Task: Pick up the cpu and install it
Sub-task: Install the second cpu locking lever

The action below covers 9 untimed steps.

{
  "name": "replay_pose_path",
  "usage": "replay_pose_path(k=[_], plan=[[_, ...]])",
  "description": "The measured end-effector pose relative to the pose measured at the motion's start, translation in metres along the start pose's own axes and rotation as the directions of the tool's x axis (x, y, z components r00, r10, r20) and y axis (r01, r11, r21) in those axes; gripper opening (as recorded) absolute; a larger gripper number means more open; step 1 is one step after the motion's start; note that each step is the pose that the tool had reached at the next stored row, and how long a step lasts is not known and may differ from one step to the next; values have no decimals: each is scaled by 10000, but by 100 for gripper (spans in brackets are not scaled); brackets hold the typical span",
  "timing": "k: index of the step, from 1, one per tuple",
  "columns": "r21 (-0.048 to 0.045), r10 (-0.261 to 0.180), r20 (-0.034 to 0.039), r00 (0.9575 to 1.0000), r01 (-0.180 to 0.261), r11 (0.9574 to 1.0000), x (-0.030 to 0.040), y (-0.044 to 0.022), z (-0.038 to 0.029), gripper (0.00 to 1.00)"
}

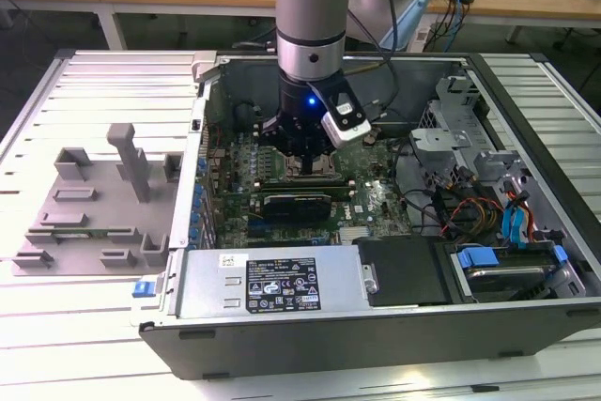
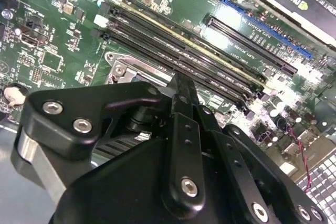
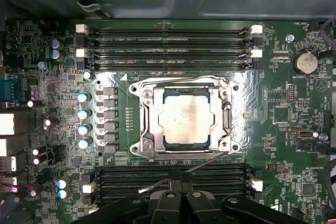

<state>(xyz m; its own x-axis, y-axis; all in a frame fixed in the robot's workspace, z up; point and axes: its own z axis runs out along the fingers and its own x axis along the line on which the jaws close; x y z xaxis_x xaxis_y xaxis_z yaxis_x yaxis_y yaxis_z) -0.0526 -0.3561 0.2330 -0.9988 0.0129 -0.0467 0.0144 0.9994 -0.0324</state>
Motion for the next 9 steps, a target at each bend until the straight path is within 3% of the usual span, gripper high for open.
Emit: replay_pose_path(k=[2,5,9], plan=[[-9,-174,6,9998,174,9998,1,-3,8,11],[-43,-861,35,9963,862,9963,14,-6,38,11],[-64,-970,40,9953,971,9953,57,-6,57,11]])
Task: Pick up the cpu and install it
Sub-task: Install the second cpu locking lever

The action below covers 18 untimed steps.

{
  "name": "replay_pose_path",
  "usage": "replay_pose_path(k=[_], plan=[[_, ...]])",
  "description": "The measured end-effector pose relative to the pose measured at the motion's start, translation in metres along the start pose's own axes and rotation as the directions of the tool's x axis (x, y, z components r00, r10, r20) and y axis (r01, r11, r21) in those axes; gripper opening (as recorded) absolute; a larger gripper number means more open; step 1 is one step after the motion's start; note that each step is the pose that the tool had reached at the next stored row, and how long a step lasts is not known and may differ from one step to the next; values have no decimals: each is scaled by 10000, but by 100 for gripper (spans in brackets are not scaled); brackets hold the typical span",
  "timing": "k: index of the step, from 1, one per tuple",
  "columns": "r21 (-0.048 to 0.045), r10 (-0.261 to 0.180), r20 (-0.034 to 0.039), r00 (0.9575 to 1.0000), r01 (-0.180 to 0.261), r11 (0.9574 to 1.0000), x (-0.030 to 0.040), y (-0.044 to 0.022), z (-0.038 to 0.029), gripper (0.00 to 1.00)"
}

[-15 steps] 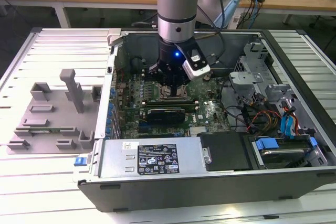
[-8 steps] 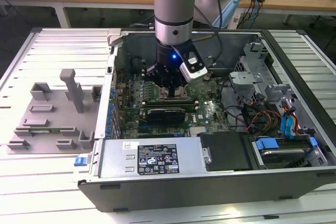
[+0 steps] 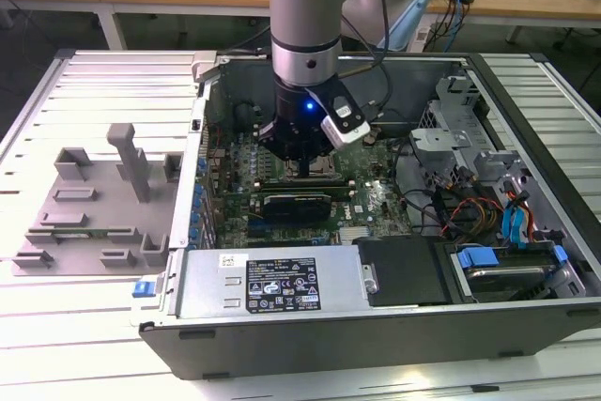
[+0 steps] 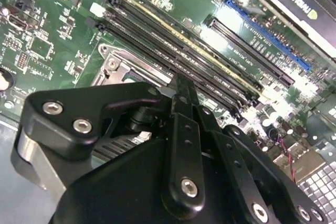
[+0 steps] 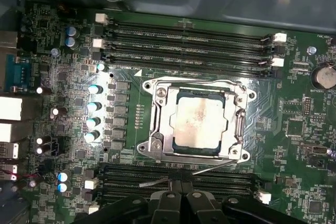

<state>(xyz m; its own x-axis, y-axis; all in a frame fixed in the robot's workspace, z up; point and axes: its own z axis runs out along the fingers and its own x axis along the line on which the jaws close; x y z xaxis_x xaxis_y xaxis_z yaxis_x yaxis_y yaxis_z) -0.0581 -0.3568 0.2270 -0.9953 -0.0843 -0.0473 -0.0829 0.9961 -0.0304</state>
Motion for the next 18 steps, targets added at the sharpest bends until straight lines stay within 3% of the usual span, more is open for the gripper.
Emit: replay_pose_path(k=[4,6,8,11,15,18], plan=[[-19,2,39,10000,-2,10000,69,6,37,11],[-37,3,43,10000,-3,10000,70,7,66,11],[-83,6,50,10000,-6,10000,82,6,126,11],[-153,10,98,10000,-8,9999,104,9,153,11],[-167,10,157,9999,-8,9999,137,12,155,11],[-163,-5,213,9998,9,9999,212,19,152,11]])
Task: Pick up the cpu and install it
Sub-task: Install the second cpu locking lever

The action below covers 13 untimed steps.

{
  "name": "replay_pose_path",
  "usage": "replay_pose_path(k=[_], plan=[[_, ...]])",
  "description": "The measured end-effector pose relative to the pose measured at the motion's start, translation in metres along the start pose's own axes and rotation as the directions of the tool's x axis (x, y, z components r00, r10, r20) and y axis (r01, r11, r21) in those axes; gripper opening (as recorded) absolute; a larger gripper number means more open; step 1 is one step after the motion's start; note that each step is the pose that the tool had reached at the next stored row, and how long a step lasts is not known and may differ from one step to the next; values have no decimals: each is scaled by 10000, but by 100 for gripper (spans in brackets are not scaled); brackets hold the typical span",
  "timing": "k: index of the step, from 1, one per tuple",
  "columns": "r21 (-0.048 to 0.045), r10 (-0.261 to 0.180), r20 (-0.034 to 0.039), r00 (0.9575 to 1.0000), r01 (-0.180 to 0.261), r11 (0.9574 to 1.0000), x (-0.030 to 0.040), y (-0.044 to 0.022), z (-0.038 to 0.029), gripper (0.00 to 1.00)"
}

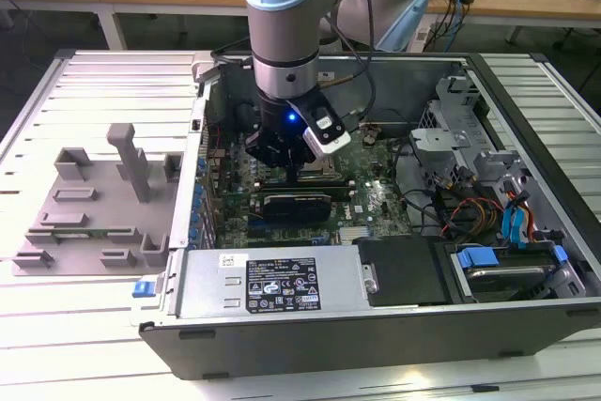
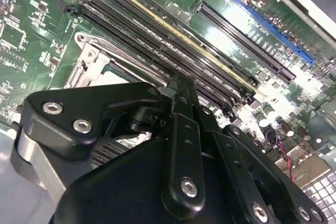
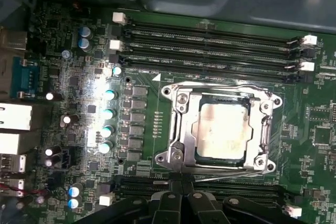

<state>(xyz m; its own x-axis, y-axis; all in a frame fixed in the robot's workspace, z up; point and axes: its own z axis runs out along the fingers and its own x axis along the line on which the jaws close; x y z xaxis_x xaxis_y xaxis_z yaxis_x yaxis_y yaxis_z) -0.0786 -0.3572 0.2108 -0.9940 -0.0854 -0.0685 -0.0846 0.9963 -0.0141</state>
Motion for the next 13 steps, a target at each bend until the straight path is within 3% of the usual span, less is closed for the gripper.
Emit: replay_pose_path(k=[1,3,6,13], plan=[[-5,0,1,10000,0,10000,0,0,0,11],[-179,15,71,10000,-14,9998,6,-1,1,11],[-311,25,185,9998,-20,9995,27,-9,-1,11],[-477,41,215,9998,-31,9989,69,-103,-2,11]])
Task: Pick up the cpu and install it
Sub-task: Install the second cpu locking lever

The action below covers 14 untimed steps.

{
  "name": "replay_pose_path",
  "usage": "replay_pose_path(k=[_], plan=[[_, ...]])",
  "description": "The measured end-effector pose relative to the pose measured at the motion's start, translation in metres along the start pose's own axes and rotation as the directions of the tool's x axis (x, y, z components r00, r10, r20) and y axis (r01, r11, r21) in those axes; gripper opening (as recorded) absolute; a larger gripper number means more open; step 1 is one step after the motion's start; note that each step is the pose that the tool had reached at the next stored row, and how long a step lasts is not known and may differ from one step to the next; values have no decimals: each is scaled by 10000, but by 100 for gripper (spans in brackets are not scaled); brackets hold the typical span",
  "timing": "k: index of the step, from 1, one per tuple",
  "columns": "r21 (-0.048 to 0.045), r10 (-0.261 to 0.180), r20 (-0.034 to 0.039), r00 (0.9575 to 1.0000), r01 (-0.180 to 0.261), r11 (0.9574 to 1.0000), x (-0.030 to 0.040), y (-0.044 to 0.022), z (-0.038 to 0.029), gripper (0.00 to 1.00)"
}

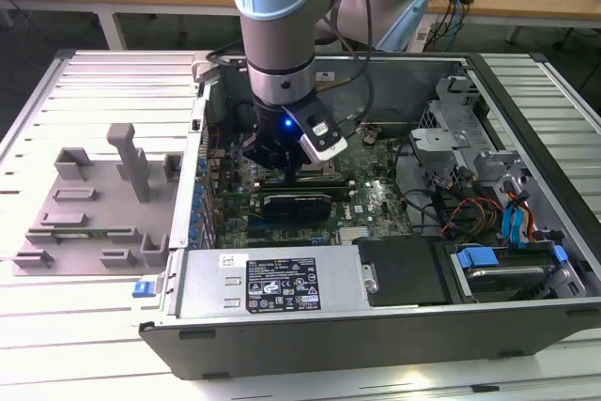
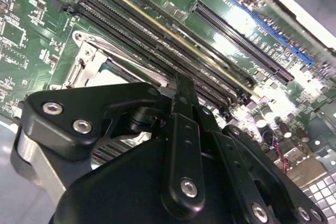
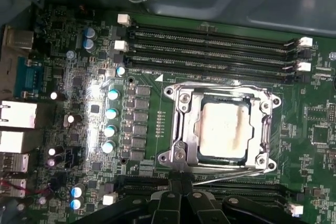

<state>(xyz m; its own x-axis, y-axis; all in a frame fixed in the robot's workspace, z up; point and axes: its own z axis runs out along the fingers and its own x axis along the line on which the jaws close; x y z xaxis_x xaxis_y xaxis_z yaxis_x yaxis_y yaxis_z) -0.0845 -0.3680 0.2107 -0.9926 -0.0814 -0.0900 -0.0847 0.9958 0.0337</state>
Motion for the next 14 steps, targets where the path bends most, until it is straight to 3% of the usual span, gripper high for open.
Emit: replay_pose_path(k=[3,5,8,11,12,14], plan=[[-107,9,33,10000,-9,9999,17,-31,-3,11],[-245,17,172,9999,-13,9997,23,-33,-4,11],[-378,30,278,9996,-19,9993,42,-44,-5,11],[-427,34,305,9995,-21,9991,57,-55,-7,11],[-478,38,307,9995,-23,9989,57,-57,-8,11],[-672,63,325,9995,-41,9977,57,-57,-6,11]])
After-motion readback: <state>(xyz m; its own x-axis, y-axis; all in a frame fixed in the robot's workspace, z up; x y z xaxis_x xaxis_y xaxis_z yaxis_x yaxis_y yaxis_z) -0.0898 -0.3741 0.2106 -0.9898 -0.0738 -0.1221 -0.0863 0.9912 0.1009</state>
